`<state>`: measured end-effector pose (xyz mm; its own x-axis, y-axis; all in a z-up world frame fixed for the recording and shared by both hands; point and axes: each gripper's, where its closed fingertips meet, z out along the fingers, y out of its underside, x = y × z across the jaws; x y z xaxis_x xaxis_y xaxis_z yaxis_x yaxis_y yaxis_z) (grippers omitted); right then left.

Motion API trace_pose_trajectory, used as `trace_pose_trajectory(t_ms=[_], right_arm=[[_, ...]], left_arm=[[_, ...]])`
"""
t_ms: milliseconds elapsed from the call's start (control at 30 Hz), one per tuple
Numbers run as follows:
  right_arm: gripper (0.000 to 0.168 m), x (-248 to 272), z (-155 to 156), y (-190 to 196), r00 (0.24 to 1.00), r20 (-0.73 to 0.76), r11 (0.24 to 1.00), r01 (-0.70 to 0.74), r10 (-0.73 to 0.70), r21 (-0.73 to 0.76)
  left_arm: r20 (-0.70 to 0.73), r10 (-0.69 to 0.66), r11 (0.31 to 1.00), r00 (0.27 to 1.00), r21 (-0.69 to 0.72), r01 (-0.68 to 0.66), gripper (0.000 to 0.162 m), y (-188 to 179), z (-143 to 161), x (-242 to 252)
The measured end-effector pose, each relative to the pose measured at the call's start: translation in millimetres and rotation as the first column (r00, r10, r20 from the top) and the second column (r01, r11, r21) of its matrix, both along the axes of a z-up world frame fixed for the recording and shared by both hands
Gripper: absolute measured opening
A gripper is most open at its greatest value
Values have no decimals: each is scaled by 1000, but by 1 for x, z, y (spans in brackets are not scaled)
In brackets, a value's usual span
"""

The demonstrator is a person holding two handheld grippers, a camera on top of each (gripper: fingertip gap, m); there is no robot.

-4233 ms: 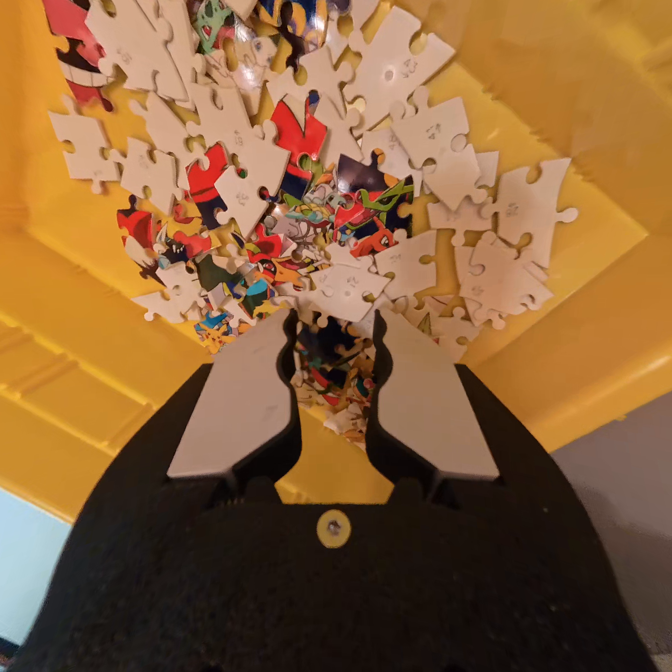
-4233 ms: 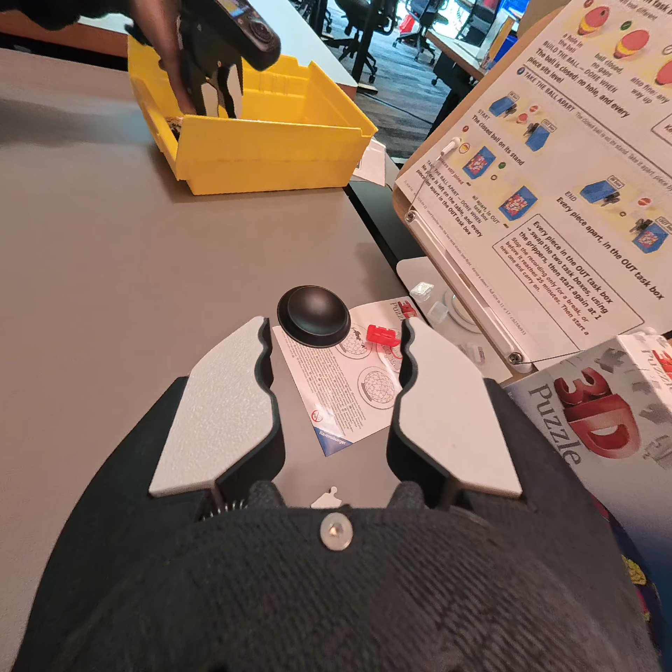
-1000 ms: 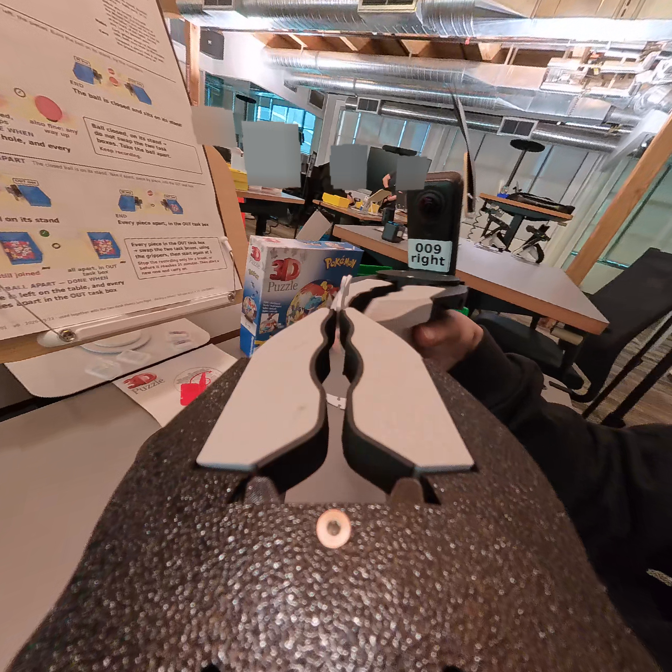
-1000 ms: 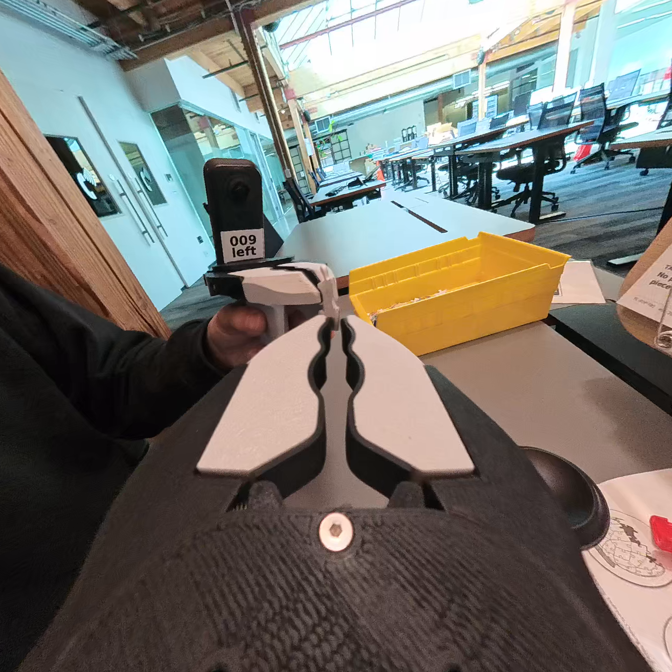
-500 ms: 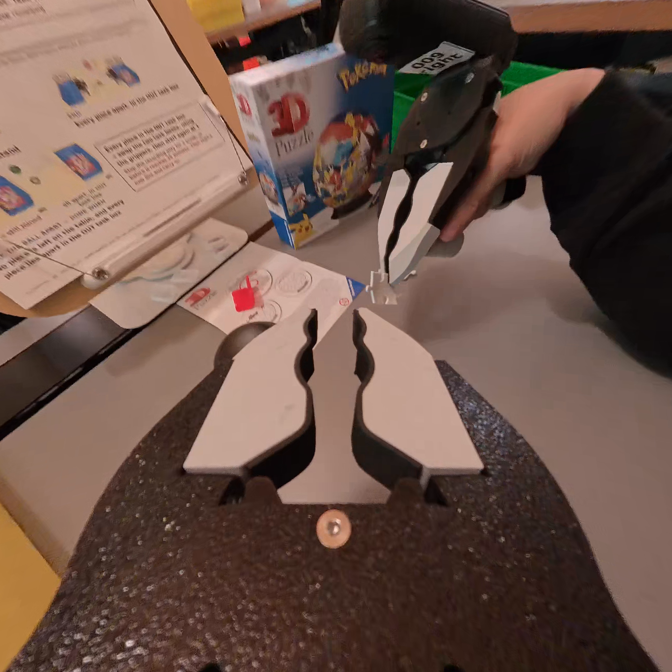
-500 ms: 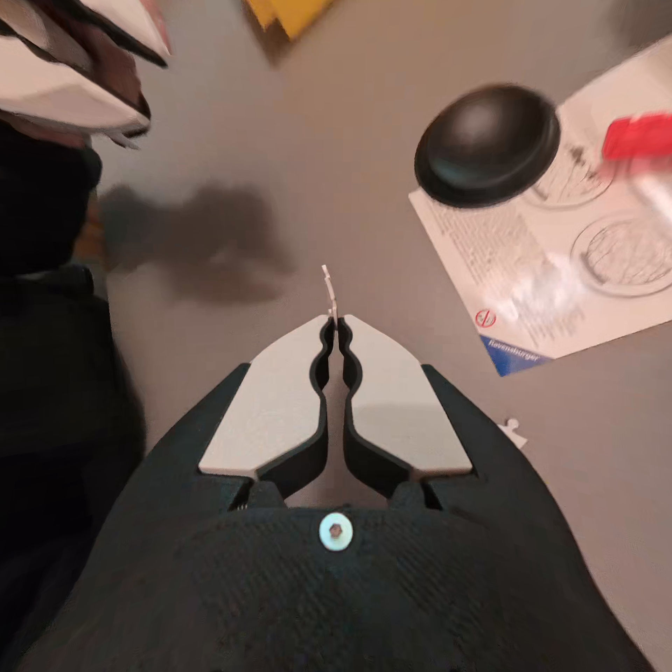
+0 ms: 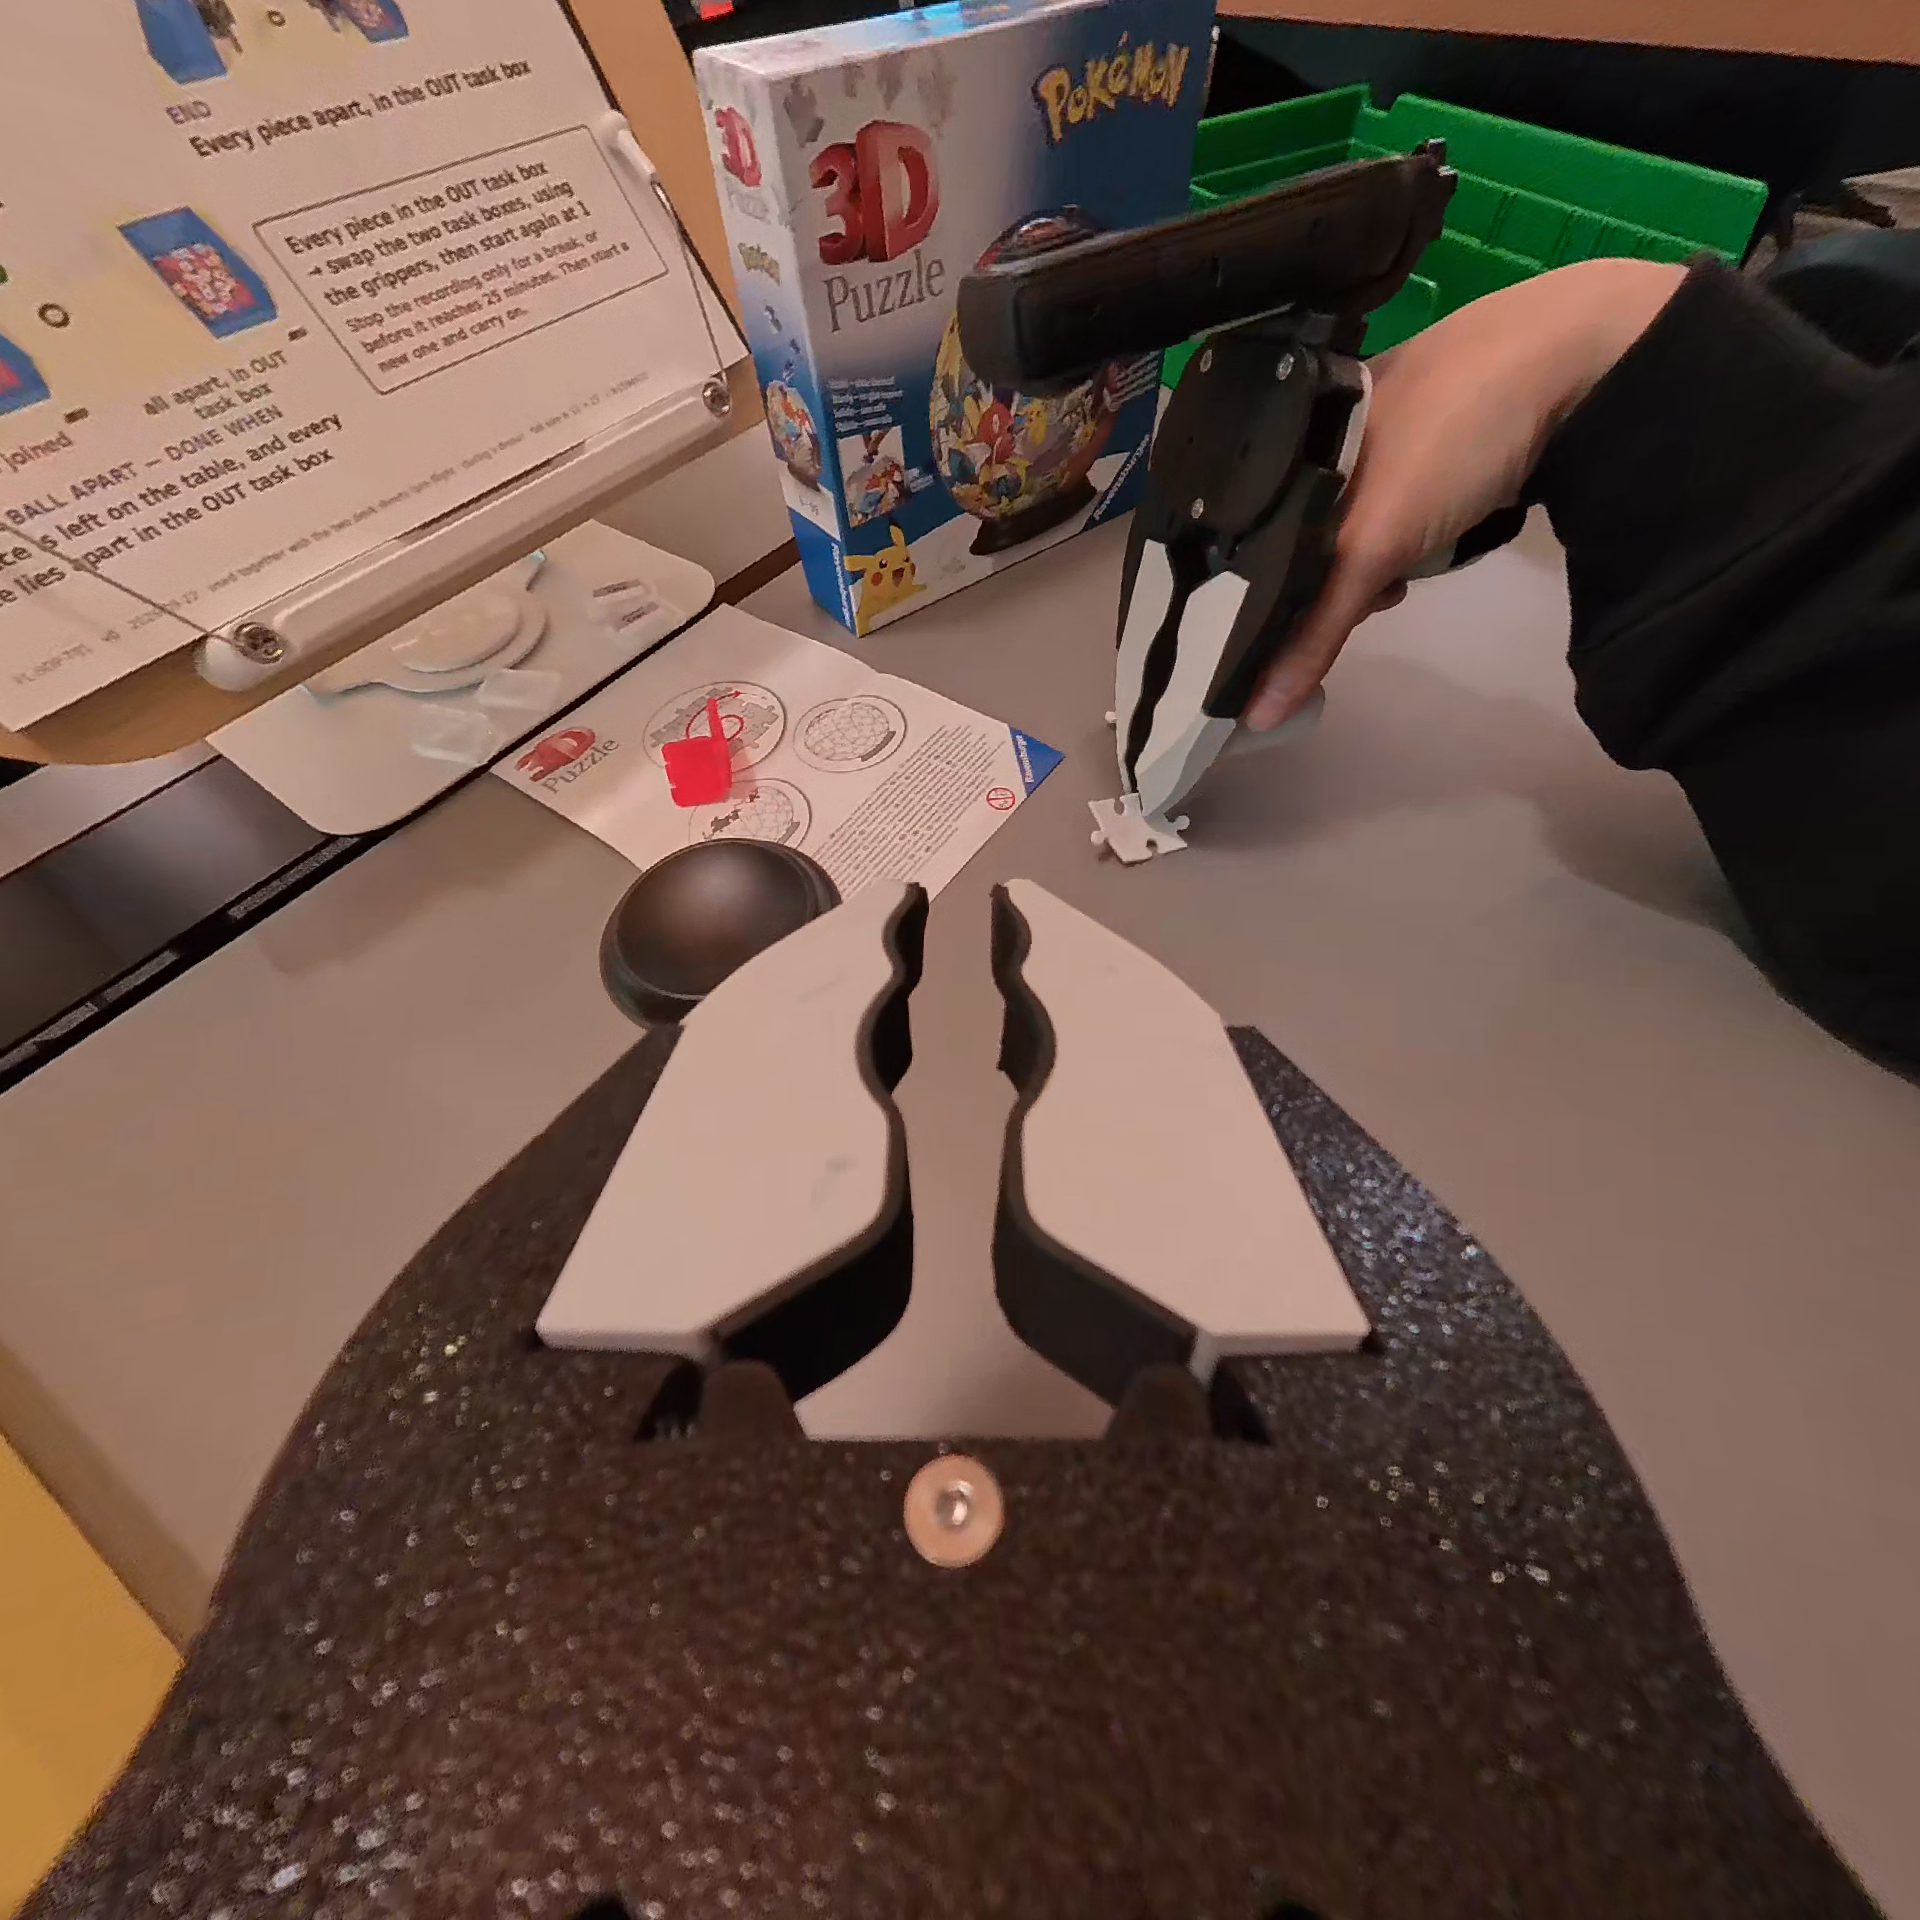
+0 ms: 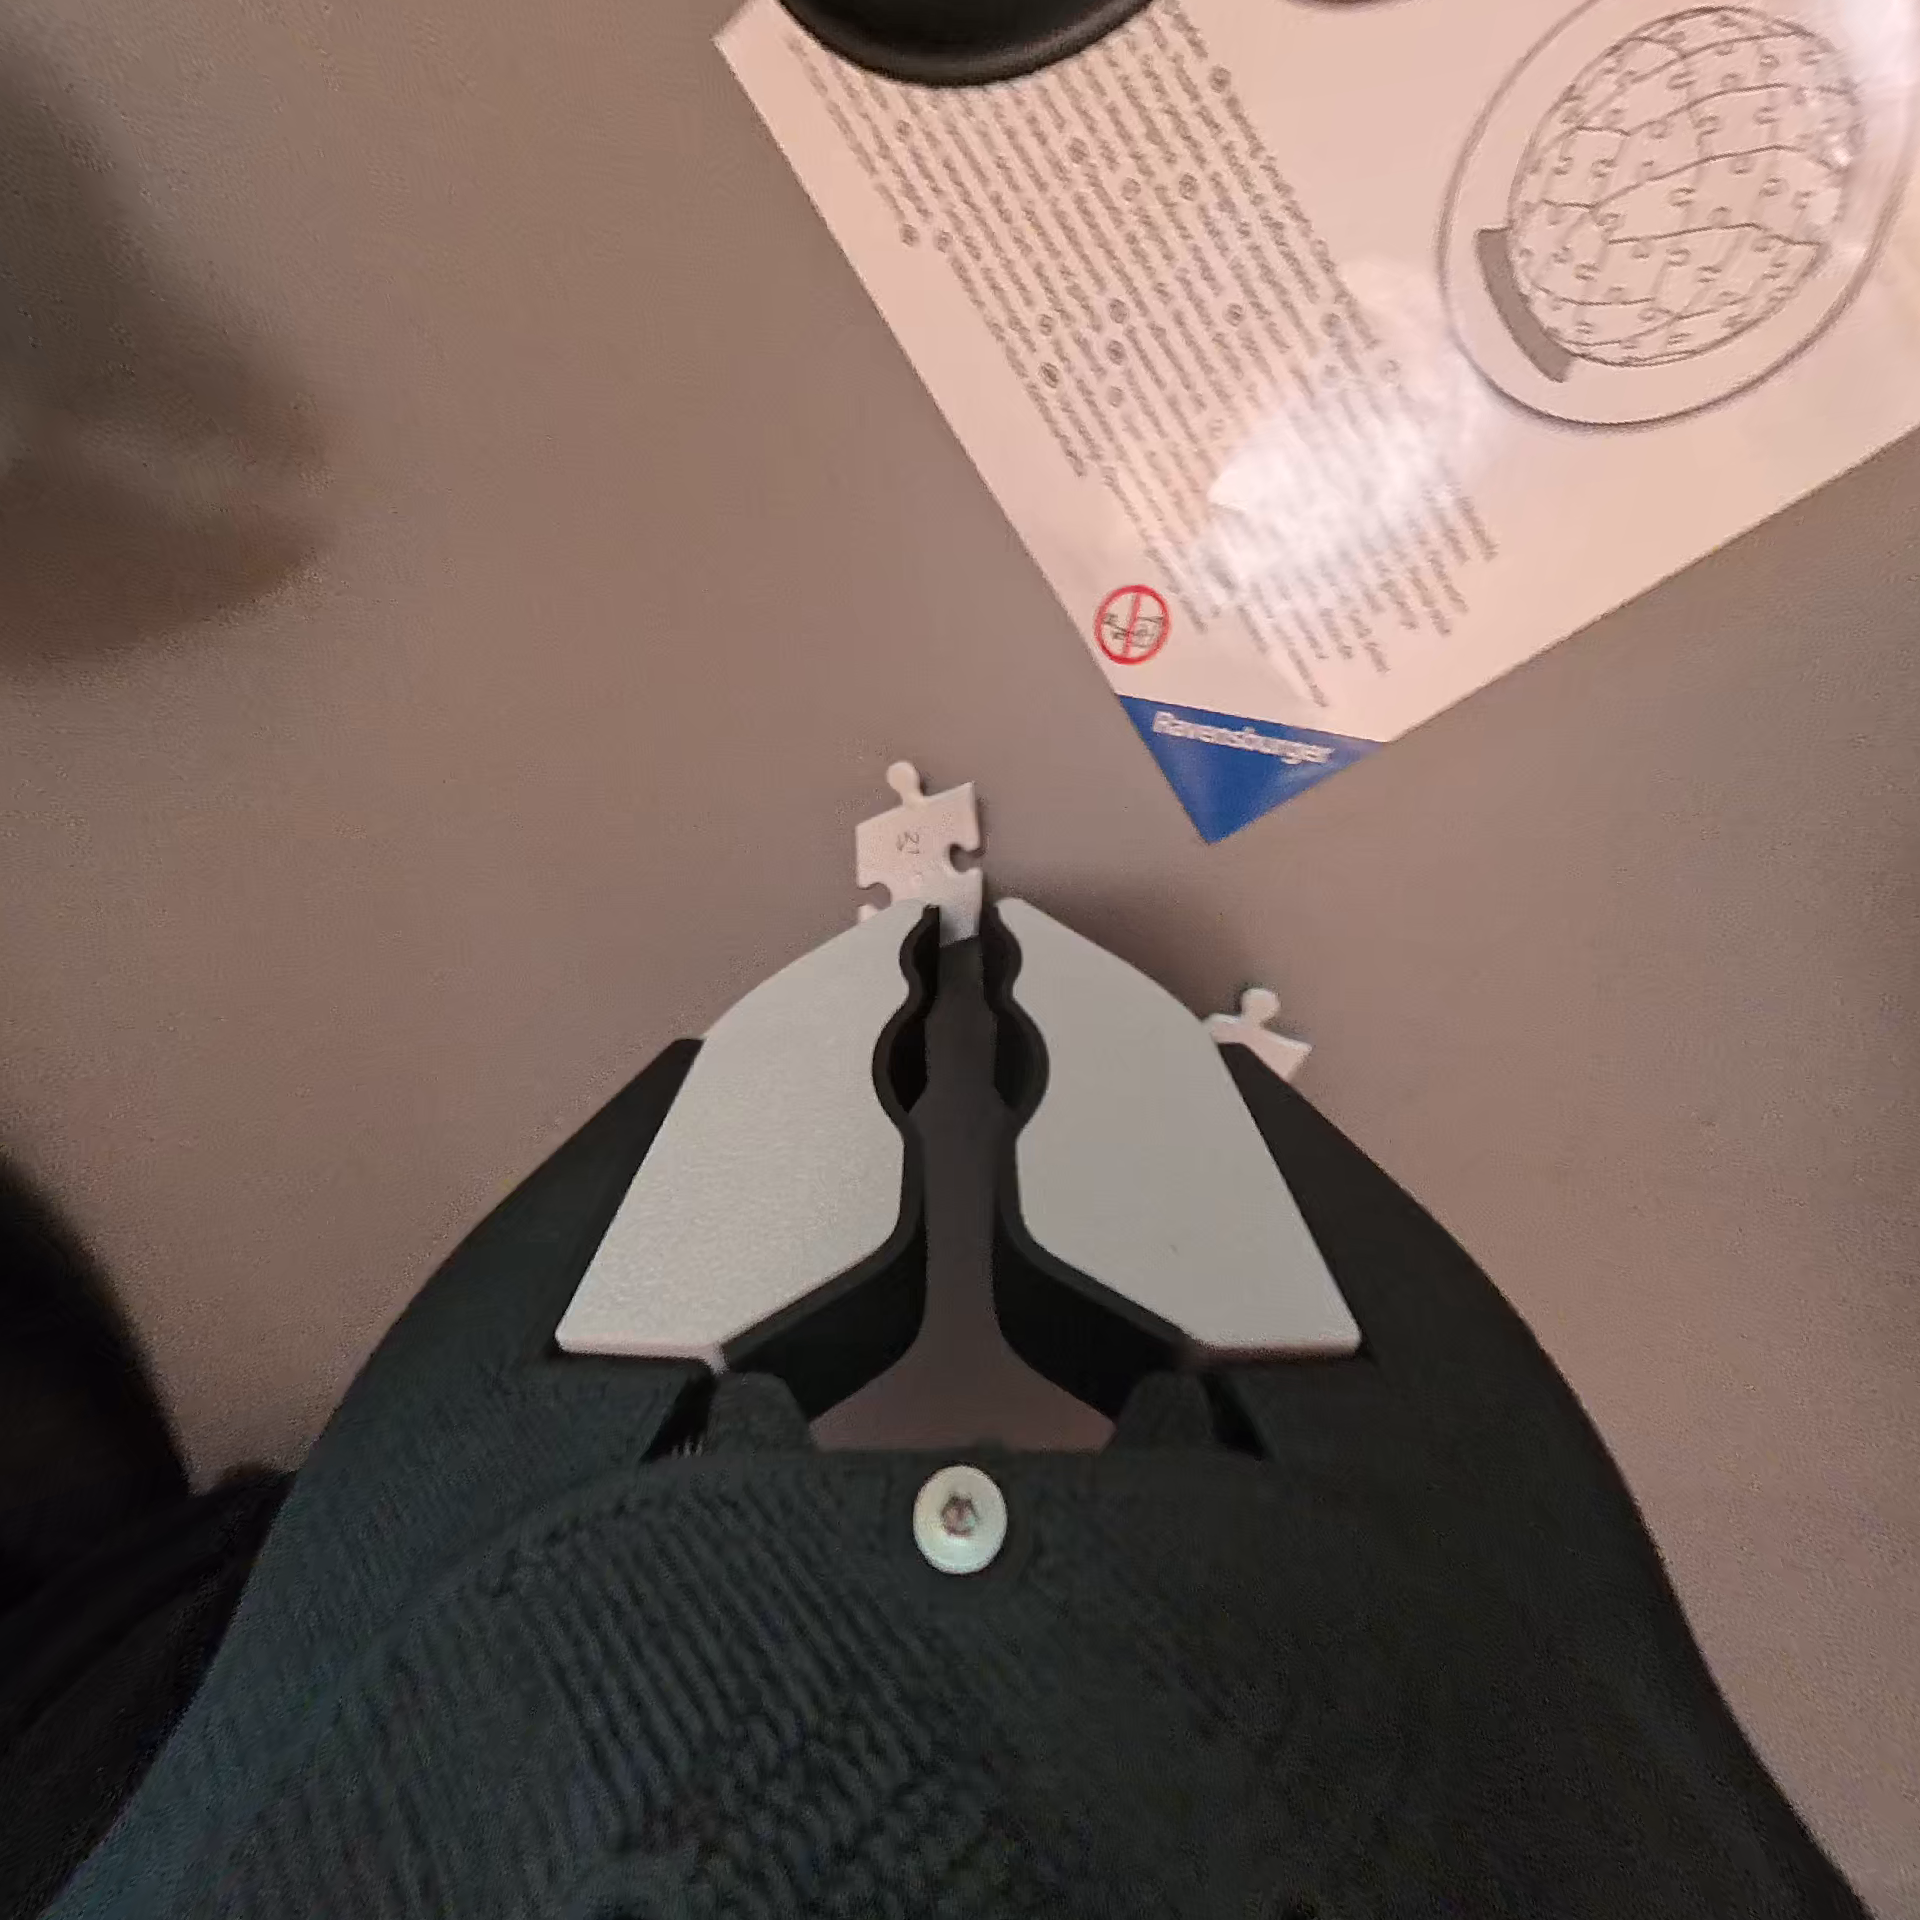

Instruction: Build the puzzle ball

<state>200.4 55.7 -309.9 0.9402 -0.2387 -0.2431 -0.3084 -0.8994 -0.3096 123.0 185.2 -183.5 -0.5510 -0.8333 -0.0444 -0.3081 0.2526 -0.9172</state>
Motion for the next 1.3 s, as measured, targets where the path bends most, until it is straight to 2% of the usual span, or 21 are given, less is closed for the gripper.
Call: trace_pose_trajectory(t_ms=[33,167,267,367,433,533,633,733,867,967,1067,1300], right_arm=[[12,4,-2,-2,999,34,1000,-1,1,-20],[22,12,7,-1,994,109,1000,6,-7,8],[38,14,24,4,988,151,996,3,-16,89],[57,18,45,8,968,251,987,-38,-2,156],[63,21,61,14,944,329,974,-81,7,212],[64,22,88,30,912,410,937,-124,-23,328],[59,20,106,43,912,404,896,-125,-65,427],[58,20,115,47,903,421,875,-134,-86,465],[59,17,118,46,894,443,868,-167,-66,467],[60,18,116,46,893,446,871,-173,-58,459],[59,17,114,46,896,442,872,-178,-48,456],[57,16,110,46,902,430,872,-184,-34,454]], left_arm=[[1,8,1000,1000,-2,-8,11,3,1,0],[61,103,995,993,-12,-102,8,27,13,-1],[100,202,979,974,-19,-201,10,62,27,-6],[113,366,927,924,41,-373,13,126,41,-11],[82,447,882,891,126,-454,18,176,45,-13],[-80,528,825,845,285,-488,36,245,28,-13],[-173,600,784,781,322,-531,49,298,13,1],[-251,600,774,760,422,-472,53,330,-15,16],[-374,425,806,825,571,-157,54,334,-55,30],[-463,301,795,834,605,48,59,334,-75,35],[-555,278,817,784,566,111,59,342,-96,42],[-614,283,862,736,500,86,47,350,-116,61]])
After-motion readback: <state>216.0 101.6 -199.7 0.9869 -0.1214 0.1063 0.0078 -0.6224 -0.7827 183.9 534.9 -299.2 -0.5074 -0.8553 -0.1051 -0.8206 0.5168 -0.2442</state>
